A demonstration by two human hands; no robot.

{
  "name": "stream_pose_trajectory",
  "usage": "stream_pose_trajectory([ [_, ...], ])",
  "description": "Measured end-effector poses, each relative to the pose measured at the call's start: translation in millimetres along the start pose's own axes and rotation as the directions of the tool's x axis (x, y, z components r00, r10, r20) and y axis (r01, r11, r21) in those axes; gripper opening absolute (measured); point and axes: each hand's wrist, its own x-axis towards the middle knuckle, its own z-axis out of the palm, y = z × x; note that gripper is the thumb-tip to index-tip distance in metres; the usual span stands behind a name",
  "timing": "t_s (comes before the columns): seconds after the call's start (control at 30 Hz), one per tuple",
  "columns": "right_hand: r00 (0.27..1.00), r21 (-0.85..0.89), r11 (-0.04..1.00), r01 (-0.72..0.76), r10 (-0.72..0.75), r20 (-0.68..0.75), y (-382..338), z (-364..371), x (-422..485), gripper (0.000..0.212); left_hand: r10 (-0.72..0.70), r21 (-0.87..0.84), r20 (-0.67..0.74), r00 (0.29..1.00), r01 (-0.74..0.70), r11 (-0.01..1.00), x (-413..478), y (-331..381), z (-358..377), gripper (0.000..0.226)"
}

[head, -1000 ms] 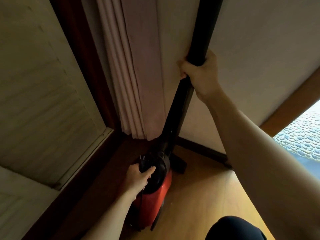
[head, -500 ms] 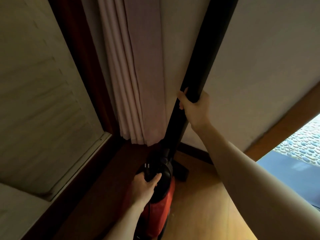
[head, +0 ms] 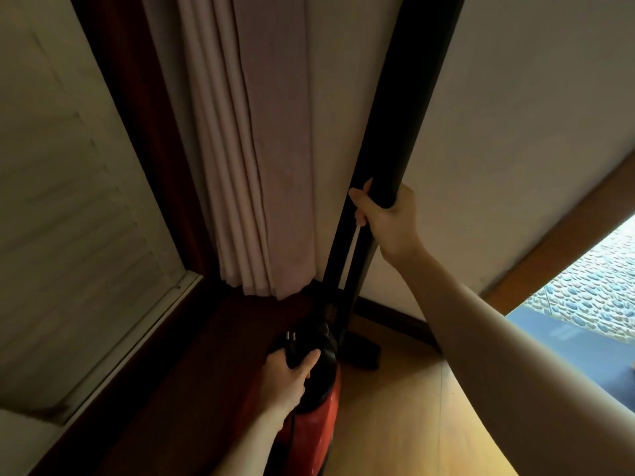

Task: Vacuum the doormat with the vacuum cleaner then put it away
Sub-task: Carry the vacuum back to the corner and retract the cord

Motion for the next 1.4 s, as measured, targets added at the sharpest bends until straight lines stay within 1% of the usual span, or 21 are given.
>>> stream_pose_trajectory([
  [0.1, 1.0, 0.014, 1.0, -0.014, 0.014, -0.009, 5, 3, 4, 0.029, 0.009, 0.02, 0.012, 1.0, -0.009, 1.0, 2, 1, 6, 0.026],
  [0.23, 0.999, 0.016, 1.0, -0.019, 0.02, -0.032, 9, 6, 6, 0.026, 0.019, 0.035, 0.012, 1.0, -0.02, 0.999, 6, 2, 7, 0.021],
  [0.33, 0.999, -0.025, 1.0, -0.003, 0.002, -0.04, 15, 7, 2, 0.022, 0.021, 0.061, 0.011, 1.0, -0.021, 0.998, 7, 0, 7, 0.019],
  [0.47, 0.999, -0.108, 0.994, 0.003, -0.008, -0.048, 27, 7, -5, 0.03, 0.023, 0.087, 0.016, 1.0, -0.025, 0.996, 5, 1, 7, 0.025],
  [0.63, 0.998, -0.124, 0.992, -0.004, -0.004, -0.065, 31, 9, -9, 0.025, 0.062, 0.085, 0.08, 0.995, -0.068, 0.994, -1, 5, 4, 0.021],
  [0.73, 0.999, -0.112, 0.994, -0.019, 0.014, -0.05, 33, 11, -13, 0.024, 0.07, 0.119, 0.073, 0.995, -0.078, 0.99, 0, 7, 2, 0.019],
  [0.87, 0.997, -0.054, 0.997, -0.047, 0.043, -0.066, 32, 14, -15, 0.025, 0.046, 0.049, 0.09, 0.995, -0.051, 0.998, 0, 7, 2, 0.021],
  [1.03, 0.995, -0.008, 0.997, -0.075, 0.074, -0.062, 28, 14, -17, 0.024, 0.022, 0.051, 0.068, 0.997, -0.025, 0.998, -12, 0, -3, 0.017],
  [1.13, 0.993, -0.008, 0.995, -0.101, 0.1, -0.069, 30, 17, -21, 0.027, 0.019, 0.075, 0.065, 0.998, -0.024, 0.997, -23, -3, -11, 0.021],
  [1.27, 0.99, -0.012, 0.993, -0.114, 0.112, -0.09, 29, 19, -24, 0.027, -0.021, 0.001, 0.095, 0.995, 0.021, 1.0, -32, -2, -17, 0.025],
  [1.37, 0.988, -0.022, 0.992, -0.127, 0.125, -0.092, 31, 20, -25, 0.021, -0.031, -0.025, 0.086, 0.996, 0.033, 0.999, -31, 0, -15, 0.022],
  [1.4, 0.988, -0.037, 0.991, -0.126, 0.122, -0.092, 33, 21, -27, 0.023, -0.03, -0.025, 0.085, 0.996, 0.032, 0.999, -30, 0, -14, 0.022],
])
